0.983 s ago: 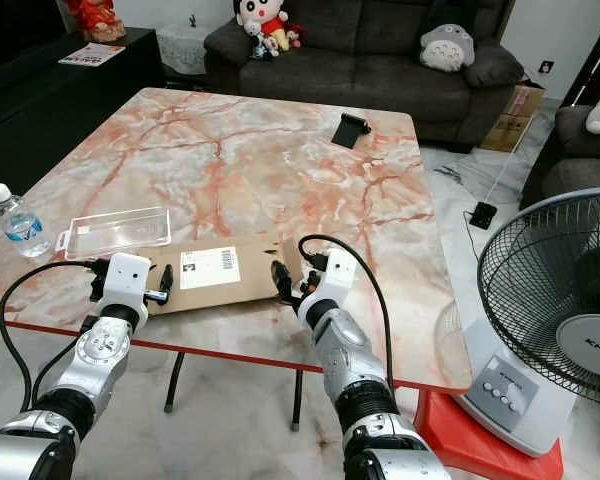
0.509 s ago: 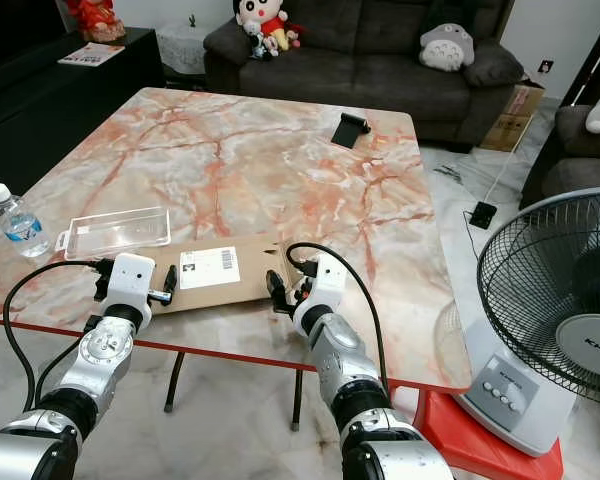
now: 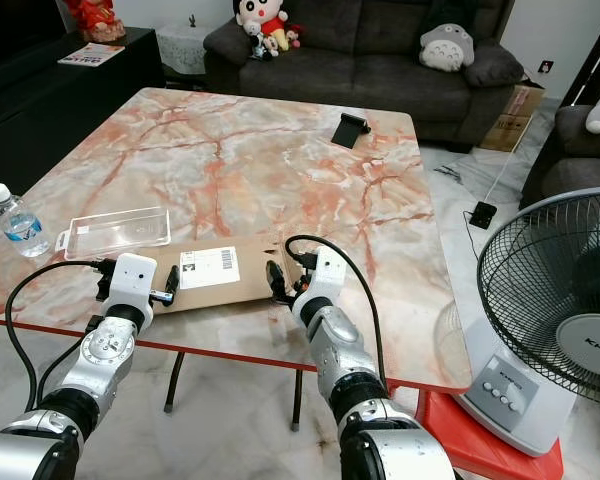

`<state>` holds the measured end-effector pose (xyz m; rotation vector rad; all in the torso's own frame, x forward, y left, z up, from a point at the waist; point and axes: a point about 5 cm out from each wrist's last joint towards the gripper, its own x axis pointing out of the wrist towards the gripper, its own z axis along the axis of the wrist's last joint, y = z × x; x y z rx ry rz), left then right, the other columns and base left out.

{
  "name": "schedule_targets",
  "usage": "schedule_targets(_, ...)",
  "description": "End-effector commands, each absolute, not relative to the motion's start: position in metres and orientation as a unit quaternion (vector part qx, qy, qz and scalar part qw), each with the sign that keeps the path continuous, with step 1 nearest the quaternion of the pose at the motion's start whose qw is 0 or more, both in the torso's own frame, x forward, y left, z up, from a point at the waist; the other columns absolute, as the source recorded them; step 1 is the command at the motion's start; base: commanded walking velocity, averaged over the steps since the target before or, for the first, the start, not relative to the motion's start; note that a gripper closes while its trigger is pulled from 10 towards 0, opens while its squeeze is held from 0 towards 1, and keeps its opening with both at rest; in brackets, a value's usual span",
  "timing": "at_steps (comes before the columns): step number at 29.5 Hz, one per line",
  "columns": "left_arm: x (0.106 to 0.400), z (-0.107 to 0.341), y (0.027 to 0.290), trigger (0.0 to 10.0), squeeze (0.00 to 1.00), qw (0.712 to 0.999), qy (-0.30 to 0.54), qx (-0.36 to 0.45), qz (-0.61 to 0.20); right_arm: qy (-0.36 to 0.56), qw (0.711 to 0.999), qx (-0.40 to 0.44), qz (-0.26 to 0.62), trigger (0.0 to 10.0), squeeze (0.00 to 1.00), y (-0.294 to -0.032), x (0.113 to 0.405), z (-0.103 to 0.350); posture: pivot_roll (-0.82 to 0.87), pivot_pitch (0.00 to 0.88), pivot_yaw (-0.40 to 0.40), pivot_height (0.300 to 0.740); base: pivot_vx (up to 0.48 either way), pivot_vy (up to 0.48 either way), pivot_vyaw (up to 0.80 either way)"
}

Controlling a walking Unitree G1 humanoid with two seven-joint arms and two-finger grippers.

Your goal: Picking trash to rubbish bin

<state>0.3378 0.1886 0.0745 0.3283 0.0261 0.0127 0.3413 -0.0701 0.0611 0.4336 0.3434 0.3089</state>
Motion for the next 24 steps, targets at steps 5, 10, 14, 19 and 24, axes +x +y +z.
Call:
schedule_targets(5, 0.341, 0.077, 0.184, 10.0, 0.00, 0.986, 0.010, 0.165, -0.003, 0.166, 0.951, 0.202, 0.166, 10.0, 0.00, -0.060, 0.343, 0.065, 0.07, 0.007, -0.055, 0.740, 0.000, 0.000, 0.00)
schedule_targets(10, 0.341, 0.077, 0.184, 10.0, 0.00, 0.986, 0.009, 0.166, -0.005, 0.168, 0.951, 0.200, 0.164, 10.0, 0.00, -0.059, 0.343, 0.065, 0.08, 0.007, -0.055, 0.740, 0.000, 0.000, 0.00)
schedule_targets(14, 0.340, 0.077, 0.182, 10.0, 0.00, 0.986, 0.008, 0.166, -0.008, 0.164, 0.951, 0.197, 0.171, 10.0, 0.00, -0.054, 0.343, 0.066, 0.08, 0.011, -0.058, 0.740, 0.000, 0.000, 0.00)
schedule_targets(19, 0.340, 0.077, 0.181, 10.0, 0.00, 0.986, 0.008, 0.165, -0.009, 0.160, 0.952, 0.195, 0.173, 2.7, 0.00, -0.052, 0.343, 0.067, 0.09, 0.012, -0.059, 0.740, 0.000, 0.000, 0.00)
schedule_targets(24, 0.340, 0.076, 0.180, 10.0, 0.00, 0.986, 0.008, 0.165, -0.011, 0.164, 0.951, 0.193, 0.180, 0.0, 0.00, -0.050, 0.342, 0.066, 0.09, 0.011, -0.061, 0.740, 0.000, 0.000, 0.00)
